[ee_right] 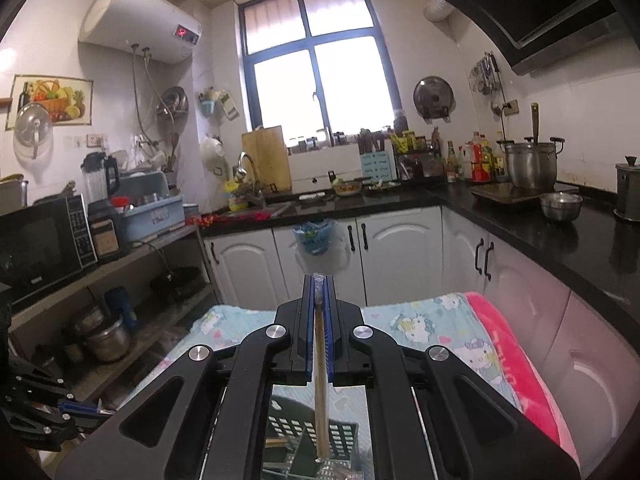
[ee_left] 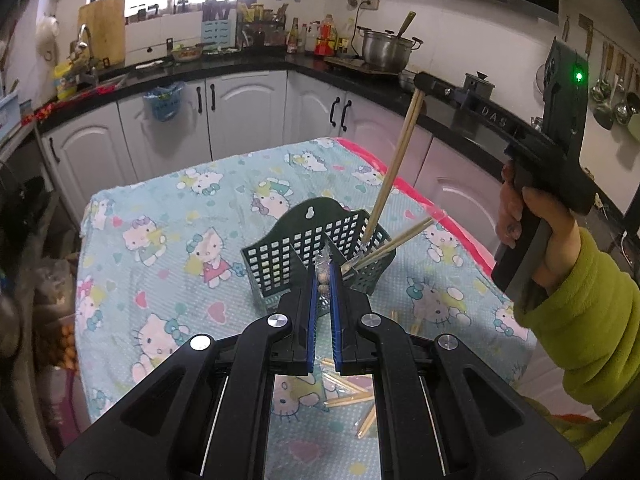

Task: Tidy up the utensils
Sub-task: 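Raise the left gripper's chopsticks over the green holder while the right gripper carries its pair there, then open the left gripper into the holder while the right gripper releases its chopsticks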

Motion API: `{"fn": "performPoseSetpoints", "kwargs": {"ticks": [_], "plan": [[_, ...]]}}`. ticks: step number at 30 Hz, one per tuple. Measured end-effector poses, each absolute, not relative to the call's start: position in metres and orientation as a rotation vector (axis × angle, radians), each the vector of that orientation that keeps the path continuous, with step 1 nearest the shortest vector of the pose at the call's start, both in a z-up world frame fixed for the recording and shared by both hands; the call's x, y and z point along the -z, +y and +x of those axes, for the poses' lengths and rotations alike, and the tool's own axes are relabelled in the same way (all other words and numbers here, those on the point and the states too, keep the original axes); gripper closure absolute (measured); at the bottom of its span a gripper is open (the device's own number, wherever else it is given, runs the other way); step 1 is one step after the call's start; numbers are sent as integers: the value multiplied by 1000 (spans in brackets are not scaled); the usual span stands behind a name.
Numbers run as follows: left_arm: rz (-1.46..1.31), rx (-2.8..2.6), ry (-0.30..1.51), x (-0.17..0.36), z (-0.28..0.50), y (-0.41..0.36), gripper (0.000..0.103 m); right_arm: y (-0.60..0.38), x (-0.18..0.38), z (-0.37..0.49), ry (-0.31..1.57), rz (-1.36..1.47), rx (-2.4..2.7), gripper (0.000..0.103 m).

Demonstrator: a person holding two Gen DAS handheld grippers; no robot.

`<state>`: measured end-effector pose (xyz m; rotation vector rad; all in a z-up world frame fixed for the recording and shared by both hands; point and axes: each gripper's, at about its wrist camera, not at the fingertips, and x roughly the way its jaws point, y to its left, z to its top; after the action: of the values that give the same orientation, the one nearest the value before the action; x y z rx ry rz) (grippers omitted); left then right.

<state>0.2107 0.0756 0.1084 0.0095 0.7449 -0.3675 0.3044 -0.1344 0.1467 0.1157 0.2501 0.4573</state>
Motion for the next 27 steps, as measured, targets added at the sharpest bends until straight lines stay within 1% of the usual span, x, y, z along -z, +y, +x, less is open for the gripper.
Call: {"fn": "performPoseSetpoints", "kwargs": {"ticks": [7, 15, 17, 18, 19, 21, 23, 25, 27], "plan": [[-26, 370, 754, -97, 219, 72, 100, -132, -123, 315, 303, 119, -431, 98], [-71, 371, 748, -91, 225, 72, 99, -131, -112, 317, 343, 120, -415, 98], [-76, 369, 744, -91, 226, 73, 99, -130, -110, 317, 354, 115, -414, 91], [-78, 367, 743, -91, 226, 73, 99, -131, -109, 316, 356, 115, -415, 85], [-81, 366, 742, -90, 225, 74, 99, -131, -108, 315, 358, 116, -414, 82], [-90, 363, 741, -89, 225, 76, 99, -132, -107, 314, 361, 114, -414, 82], [-101, 359, 734, -90, 225, 78, 92, -134, -107, 312, 366, 112, -413, 81], [-108, 358, 724, -92, 223, 79, 89, -136, -107, 311, 370, 109, -412, 77], [-110, 355, 709, -95, 222, 80, 86, -138, -107, 309, 373, 103, -407, 76]]}}
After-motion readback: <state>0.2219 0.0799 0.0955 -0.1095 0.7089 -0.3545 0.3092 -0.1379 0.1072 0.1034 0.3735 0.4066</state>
